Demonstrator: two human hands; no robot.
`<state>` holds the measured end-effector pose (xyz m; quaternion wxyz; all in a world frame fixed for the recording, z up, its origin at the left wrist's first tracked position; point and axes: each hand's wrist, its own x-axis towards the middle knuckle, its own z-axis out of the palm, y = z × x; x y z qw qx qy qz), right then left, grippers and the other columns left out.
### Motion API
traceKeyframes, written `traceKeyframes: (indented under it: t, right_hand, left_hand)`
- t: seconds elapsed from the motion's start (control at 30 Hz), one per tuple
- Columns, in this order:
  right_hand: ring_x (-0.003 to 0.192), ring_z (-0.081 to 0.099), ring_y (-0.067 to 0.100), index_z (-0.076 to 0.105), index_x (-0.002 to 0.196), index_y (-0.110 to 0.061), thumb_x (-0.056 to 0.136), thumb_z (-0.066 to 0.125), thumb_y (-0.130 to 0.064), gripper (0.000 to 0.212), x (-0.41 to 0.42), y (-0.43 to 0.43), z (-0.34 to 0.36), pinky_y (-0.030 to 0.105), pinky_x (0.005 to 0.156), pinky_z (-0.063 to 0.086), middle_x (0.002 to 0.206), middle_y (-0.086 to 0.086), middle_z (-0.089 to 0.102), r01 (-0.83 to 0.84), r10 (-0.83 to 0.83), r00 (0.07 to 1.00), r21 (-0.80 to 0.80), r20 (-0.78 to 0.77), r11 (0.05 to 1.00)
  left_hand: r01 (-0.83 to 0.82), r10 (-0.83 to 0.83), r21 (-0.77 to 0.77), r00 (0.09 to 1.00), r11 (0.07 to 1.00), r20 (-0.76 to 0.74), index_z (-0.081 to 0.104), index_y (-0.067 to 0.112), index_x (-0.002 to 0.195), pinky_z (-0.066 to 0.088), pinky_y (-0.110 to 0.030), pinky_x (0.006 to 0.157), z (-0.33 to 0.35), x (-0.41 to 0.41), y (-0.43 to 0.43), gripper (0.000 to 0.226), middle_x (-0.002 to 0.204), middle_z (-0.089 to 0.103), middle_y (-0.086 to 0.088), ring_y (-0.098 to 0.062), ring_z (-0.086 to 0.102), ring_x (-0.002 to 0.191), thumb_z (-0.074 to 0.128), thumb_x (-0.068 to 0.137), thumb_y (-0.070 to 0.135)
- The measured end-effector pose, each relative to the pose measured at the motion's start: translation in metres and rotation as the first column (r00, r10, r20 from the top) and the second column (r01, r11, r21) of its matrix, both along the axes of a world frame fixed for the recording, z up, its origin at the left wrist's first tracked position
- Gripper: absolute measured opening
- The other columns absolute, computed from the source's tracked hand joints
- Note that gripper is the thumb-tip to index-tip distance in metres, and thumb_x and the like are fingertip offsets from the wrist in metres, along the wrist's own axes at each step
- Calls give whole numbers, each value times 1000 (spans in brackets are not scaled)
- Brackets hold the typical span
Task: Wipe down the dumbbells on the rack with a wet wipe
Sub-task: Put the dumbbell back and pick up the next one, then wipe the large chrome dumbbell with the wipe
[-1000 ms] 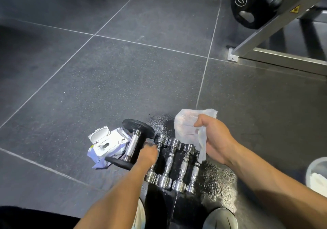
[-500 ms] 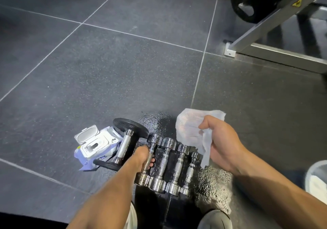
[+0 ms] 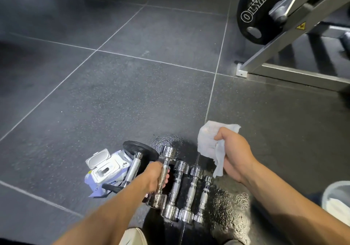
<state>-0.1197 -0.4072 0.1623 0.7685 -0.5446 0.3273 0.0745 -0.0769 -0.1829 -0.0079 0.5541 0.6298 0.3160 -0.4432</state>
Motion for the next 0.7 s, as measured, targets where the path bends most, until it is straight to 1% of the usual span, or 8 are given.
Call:
traceKeyframes:
  t: [0.07, 0.23, 0.3, 0.4, 0.47, 0.57, 0.63, 0.7]
  right_hand:
    - [92, 66, 34, 60, 118, -4, 74, 59, -16, 46, 3, 3, 9, 48, 84, 55, 109, 17, 62, 34, -33, 999, -4, 37, 999]
    - [82, 54, 25, 57, 110, -11, 81, 58, -25, 32, 9, 14, 42, 38, 70, 44, 95, 12, 55, 45, -30, 987, -88, 158, 995]
    - [84, 53, 28, 58, 109, -12, 74, 60, -35, 42, 8, 24, 60, 41, 73, 44, 95, 14, 56, 33, -18, 981, -74, 193, 997]
    - [92, 57, 35, 63, 116, -4, 75, 64, -47, 59, 7, 40, 84, 48, 81, 47, 101, 21, 63, -4, -18, 953, 71, 301, 997]
    - [94, 59, 34, 61, 131, -3, 80, 64, -59, 77, 8, 44, 99, 43, 79, 51, 111, 23, 61, -44, -6, 911, 110, 413, 993]
    - [86, 64, 24, 62, 134, 3, 96, 47, -66, 80, 8, 36, 124, 37, 76, 52, 104, 18, 64, -100, 37, 817, 79, 576, 992]
    - [95, 69, 23, 65, 130, 7, 99, 36, -64, 82, 5, 24, 142, 41, 91, 51, 106, 20, 71, -137, 113, 743, -16, 660, 990]
    - [112, 68, 15, 65, 130, 4, 103, 22, -54, 77, 4, 16, 153, 31, 104, 46, 117, 10, 76, -133, 247, 659, -212, 711, 968]
  left_hand:
    - [-20, 21, -62, 1000, 998, 13, 60, 11, 89, 41, -32, 60, 33, 5, -9, 45, 64, 59, -5, -18, 49, 53, 23, 110, 25]
    - [-23, 41, -197, 995, 980, 88, 57, 9, 95, 46, -35, 67, 145, -4, -27, 37, 71, 60, -7, -20, 52, 62, 27, 111, 22]
    - [-13, 42, -253, 993, 967, 113, 59, 7, 99, 46, -35, 69, 194, -16, -30, 33, 74, 61, -8, -20, 53, 65, 31, 111, 20]
    - [12, 33, -346, 992, 938, 125, 63, 5, 101, 47, -35, 69, 259, -37, -36, 31, 76, 61, -8, -20, 54, 65, 37, 110, 19]
    - [48, 6, -394, 991, 918, 134, 64, 6, 98, 48, -35, 70, 291, -49, -40, 33, 77, 61, -7, -19, 55, 65, 38, 110, 22]
    - [73, -11, -405, 988, 911, 152, 64, 6, 102, 50, -36, 71, 320, -62, -46, 38, 77, 63, -7, -19, 58, 65, 35, 113, 28]
    - [77, -8, -403, 985, 912, 170, 66, 6, 103, 51, -36, 70, 332, -69, -50, 43, 77, 64, -7, -18, 59, 64, 33, 114, 31]
    - [78, -3, -401, 982, 913, 187, 66, 5, 102, 50, -36, 68, 337, -70, -54, 44, 75, 64, -7, -18, 58, 62, 33, 114, 32]
